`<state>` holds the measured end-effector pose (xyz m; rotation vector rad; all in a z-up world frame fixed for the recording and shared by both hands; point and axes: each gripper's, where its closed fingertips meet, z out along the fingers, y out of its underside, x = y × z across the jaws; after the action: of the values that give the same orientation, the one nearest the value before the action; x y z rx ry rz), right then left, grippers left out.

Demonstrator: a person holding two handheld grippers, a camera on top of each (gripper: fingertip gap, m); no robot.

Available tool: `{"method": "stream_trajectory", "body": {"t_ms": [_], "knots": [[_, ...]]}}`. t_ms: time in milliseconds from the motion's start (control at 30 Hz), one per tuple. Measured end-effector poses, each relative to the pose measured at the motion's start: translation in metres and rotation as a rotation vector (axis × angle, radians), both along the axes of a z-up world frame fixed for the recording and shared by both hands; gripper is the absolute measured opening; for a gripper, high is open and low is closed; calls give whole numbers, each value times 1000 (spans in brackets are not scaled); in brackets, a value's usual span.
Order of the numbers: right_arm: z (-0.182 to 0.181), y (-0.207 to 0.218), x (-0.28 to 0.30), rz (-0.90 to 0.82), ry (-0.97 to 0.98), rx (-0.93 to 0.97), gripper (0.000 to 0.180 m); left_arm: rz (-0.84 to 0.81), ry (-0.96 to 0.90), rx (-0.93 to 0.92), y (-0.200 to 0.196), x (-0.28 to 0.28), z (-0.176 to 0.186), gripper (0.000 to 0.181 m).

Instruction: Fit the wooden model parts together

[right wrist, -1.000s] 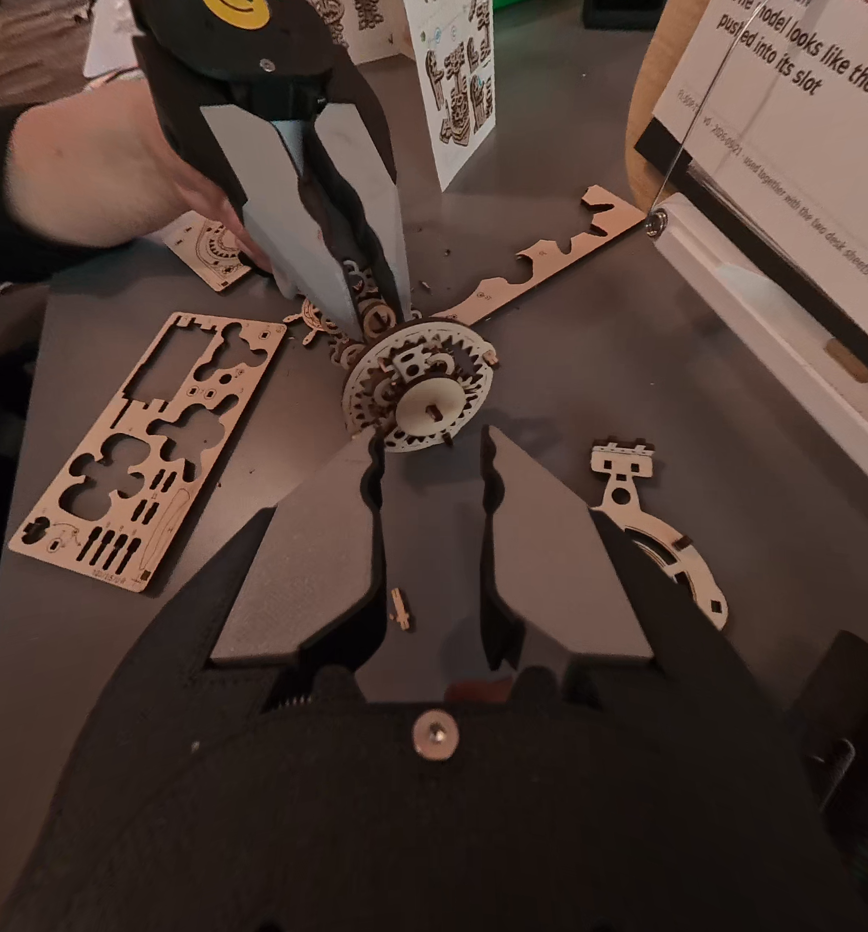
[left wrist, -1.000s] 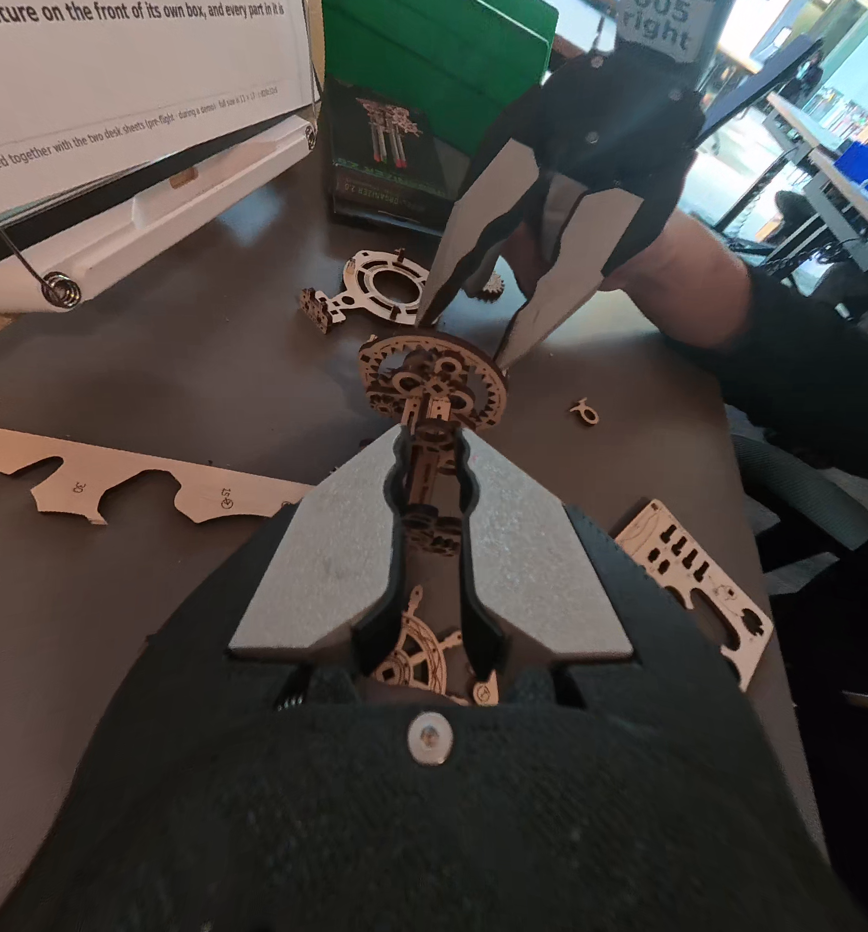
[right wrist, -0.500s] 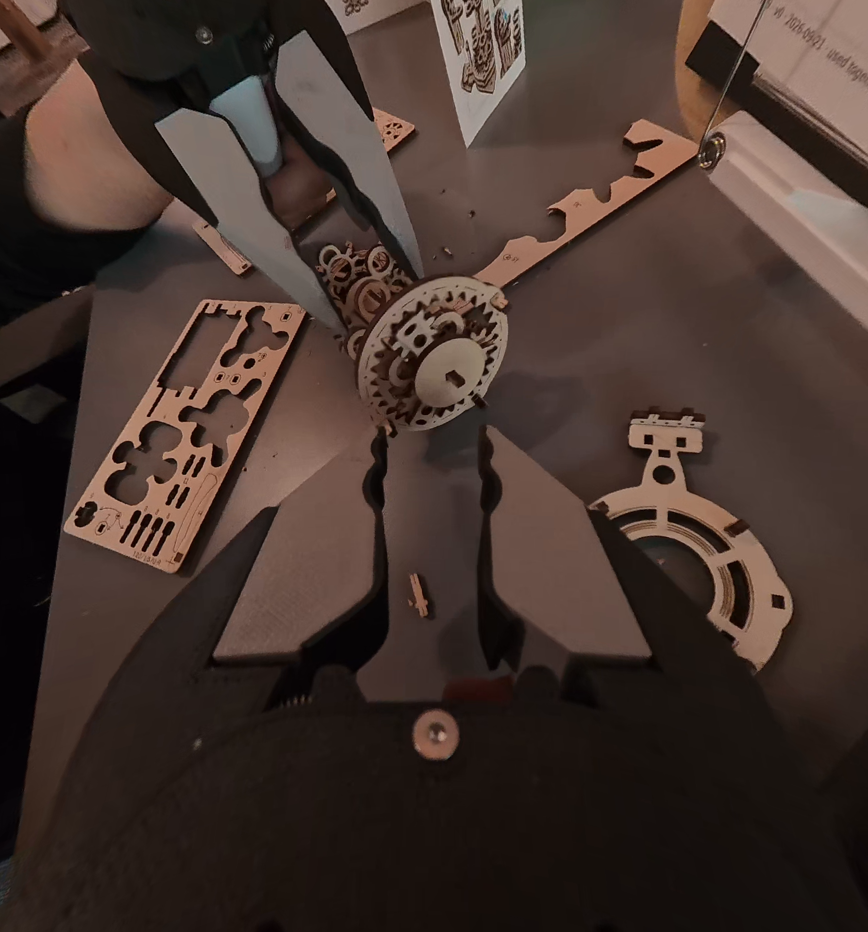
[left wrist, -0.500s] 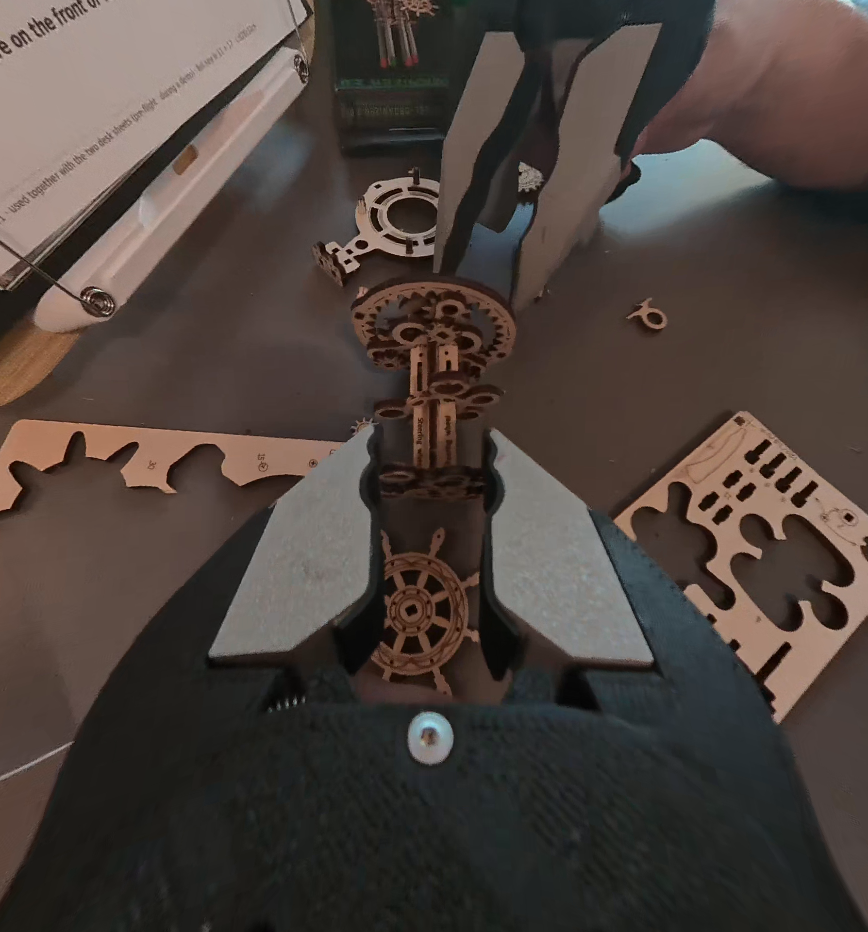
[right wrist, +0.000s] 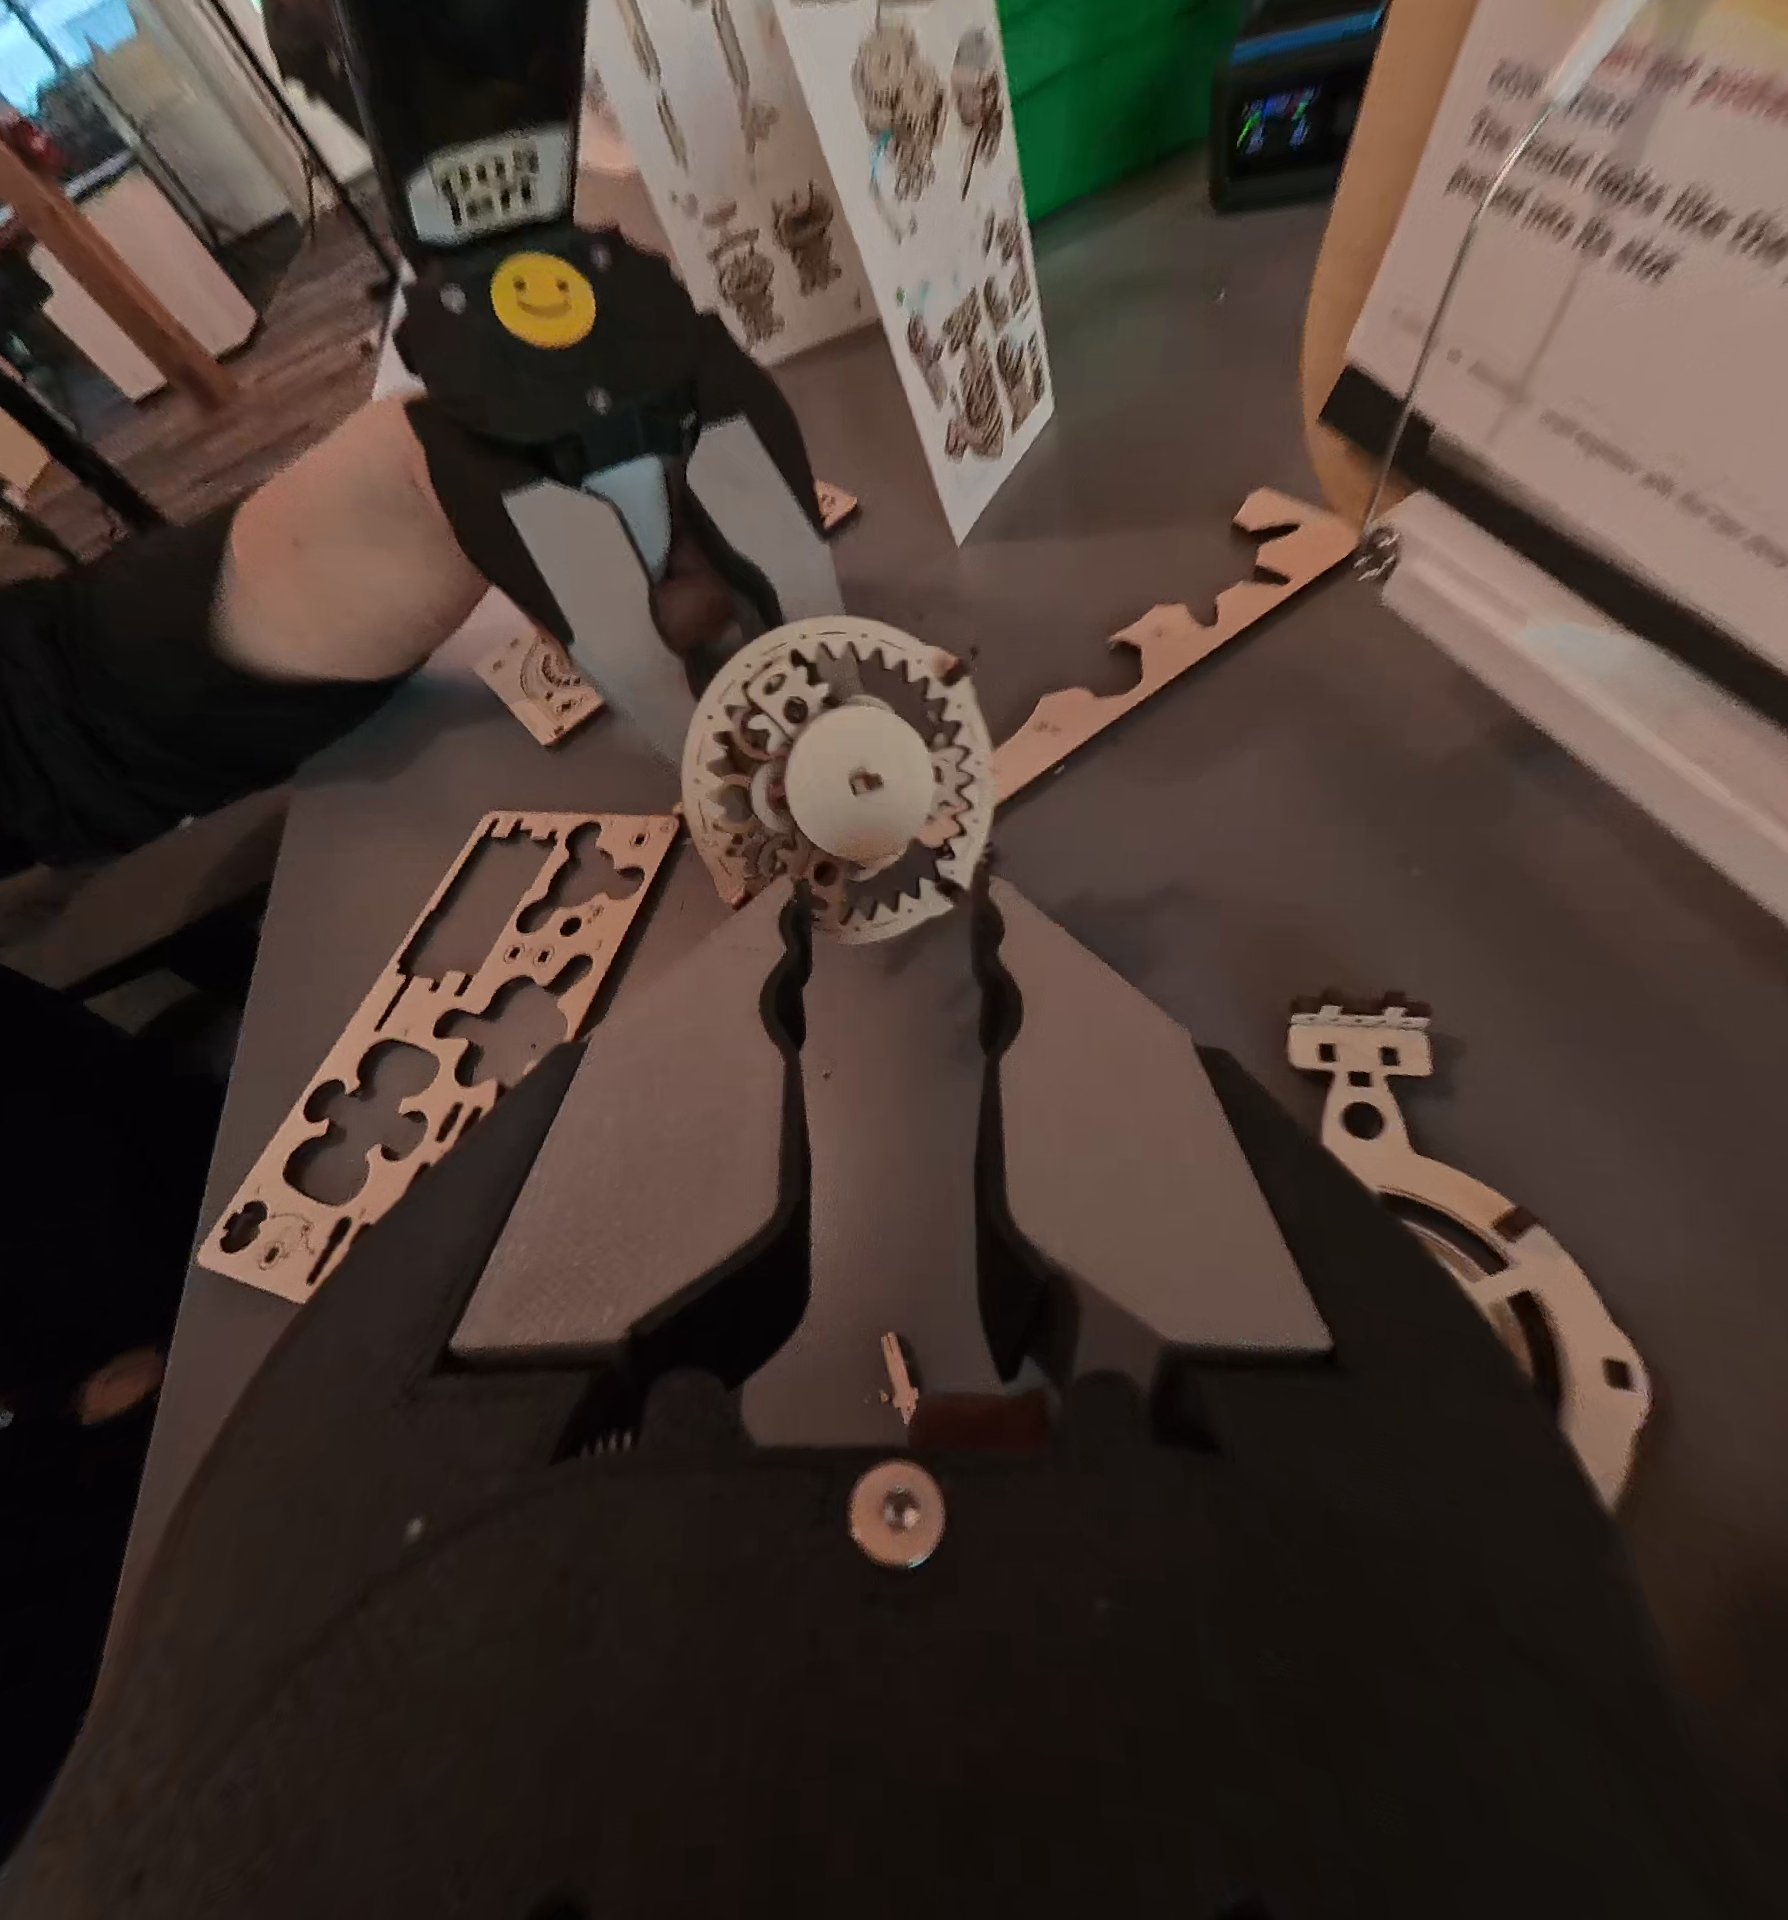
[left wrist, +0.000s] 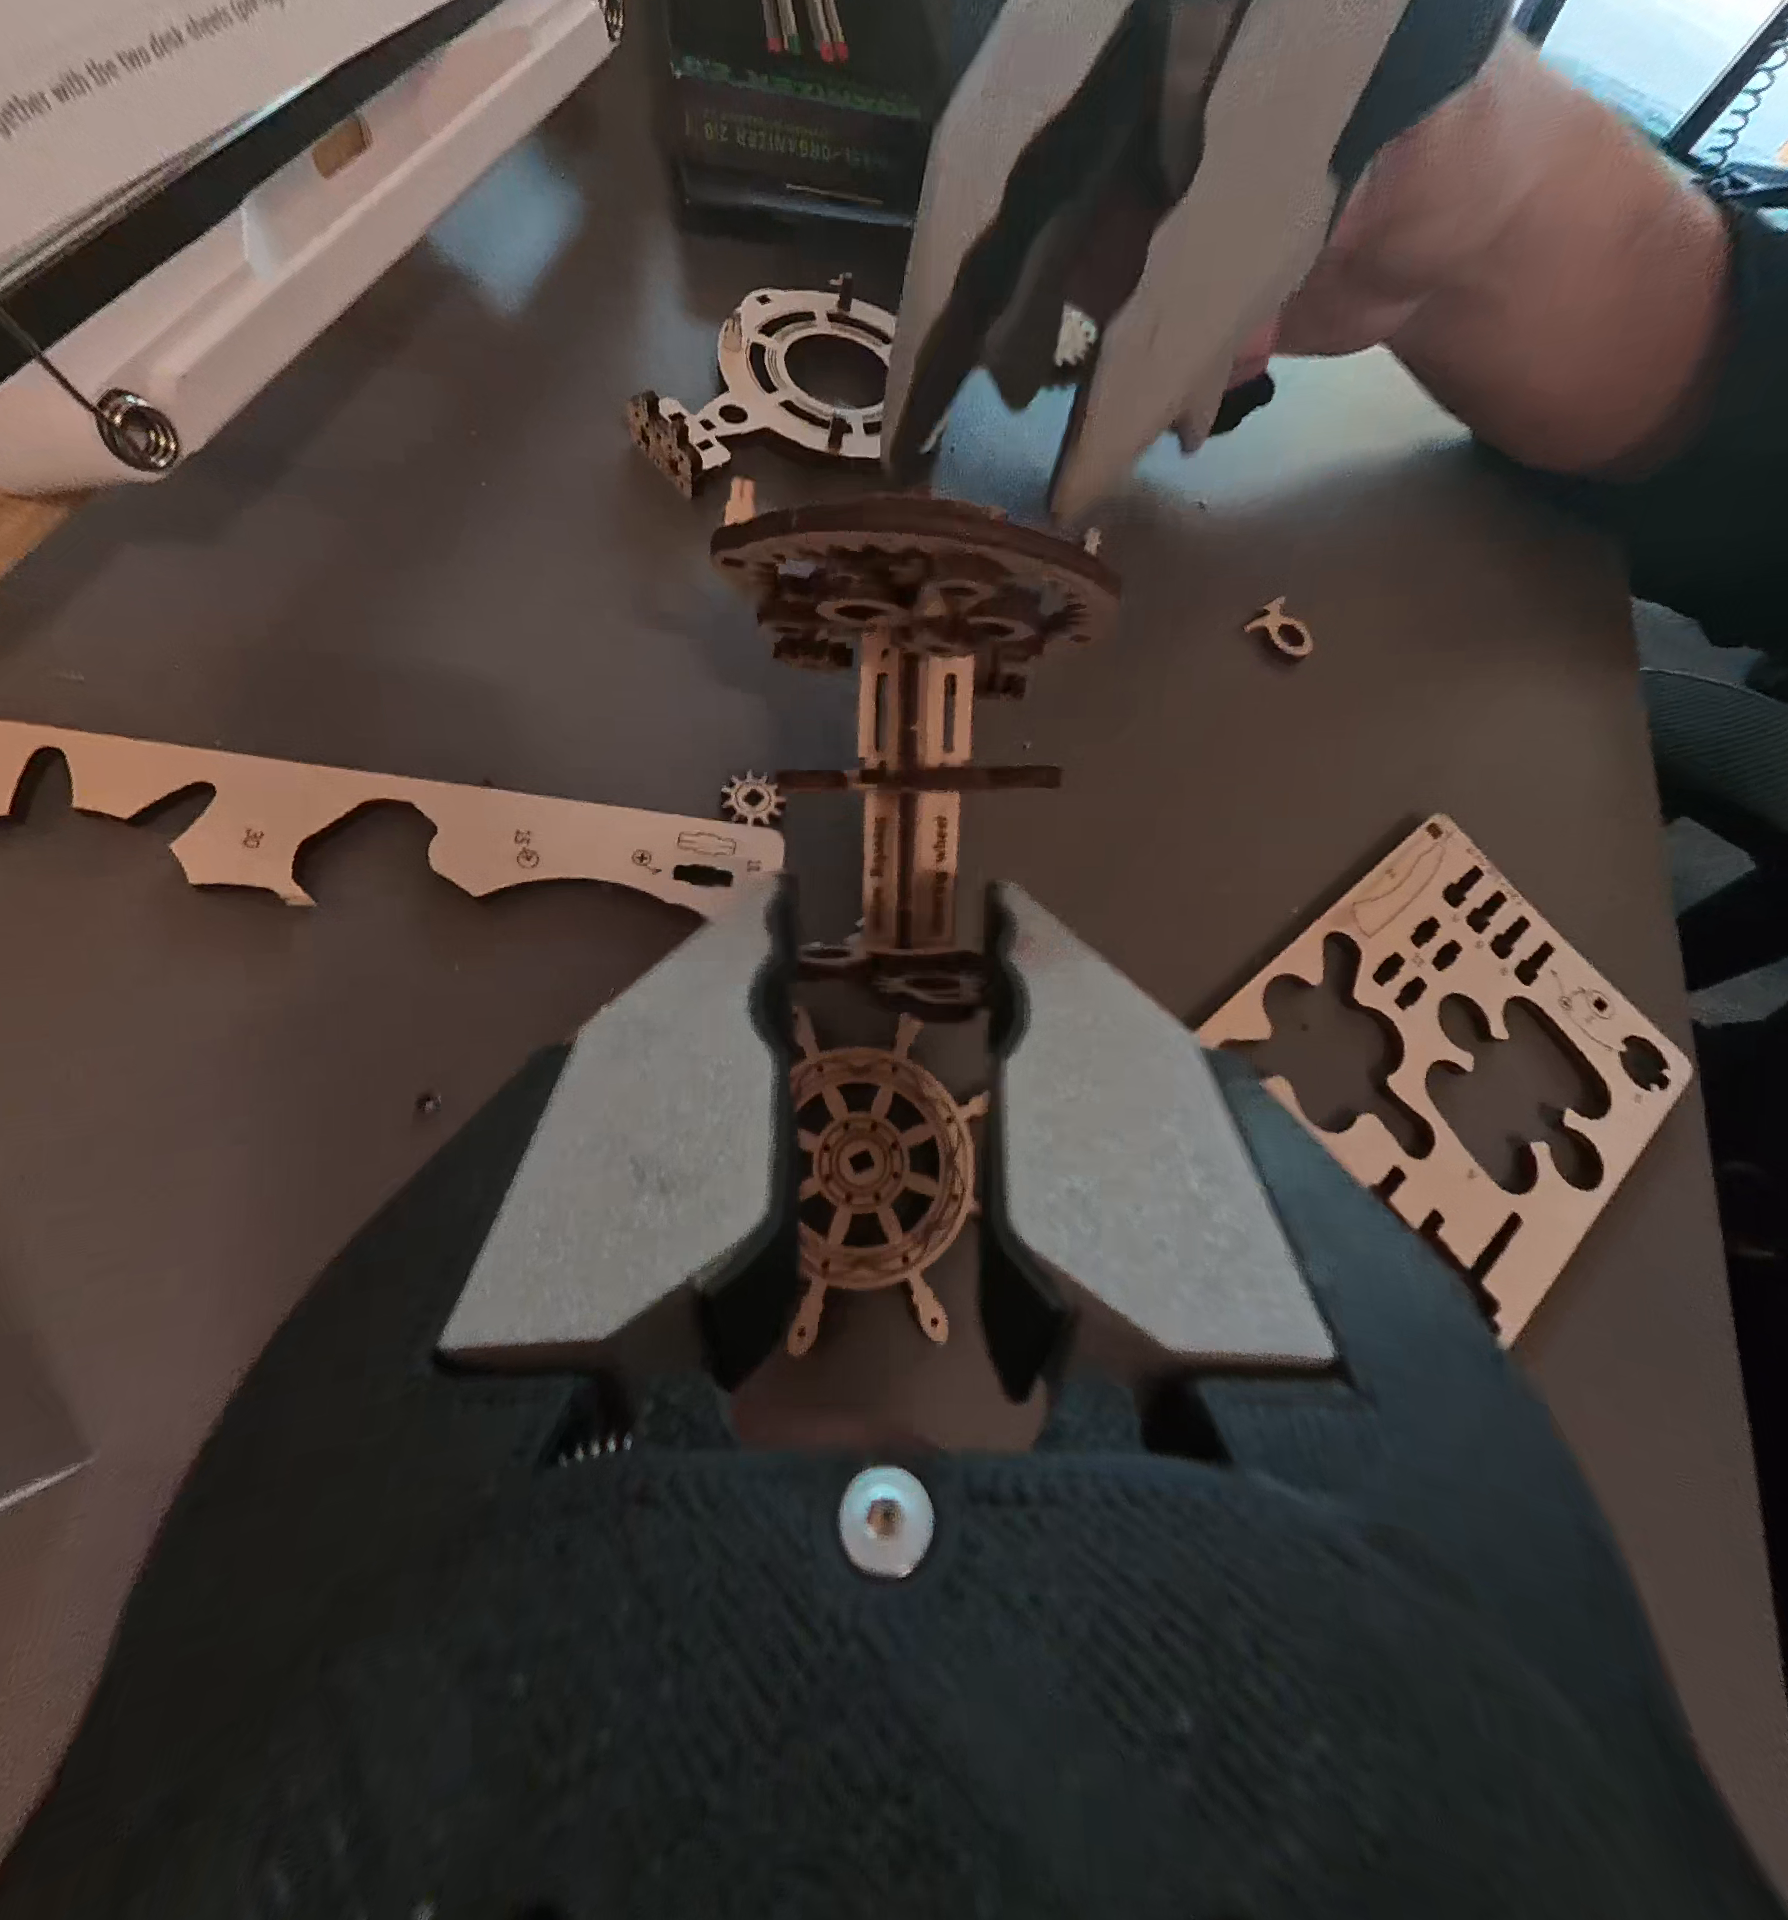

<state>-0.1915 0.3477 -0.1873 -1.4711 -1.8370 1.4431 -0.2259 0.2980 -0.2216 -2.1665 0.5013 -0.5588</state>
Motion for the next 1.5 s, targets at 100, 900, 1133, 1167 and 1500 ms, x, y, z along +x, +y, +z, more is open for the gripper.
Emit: {"method": "stream_trajectory", "body": {"t_ms": [100,900,1133,1167,1500], "knots": [[13,11,0,-54,60,-9,29,-6,32,-28,-5,-2,-6,16],[6,-28,-8,76,-76,-364,22,-82,177,31,-5,16,-12,16],[13,-8,13,17,-95,-333,8,-99,172,70,6,46,-6,24],[15,-4,15,-3,-89,-316,8,-110,189,55,5,49,-10,35],[19,-15,14,8,-55,-207,25,-111,229,20,-18,23,-10,38]]}}
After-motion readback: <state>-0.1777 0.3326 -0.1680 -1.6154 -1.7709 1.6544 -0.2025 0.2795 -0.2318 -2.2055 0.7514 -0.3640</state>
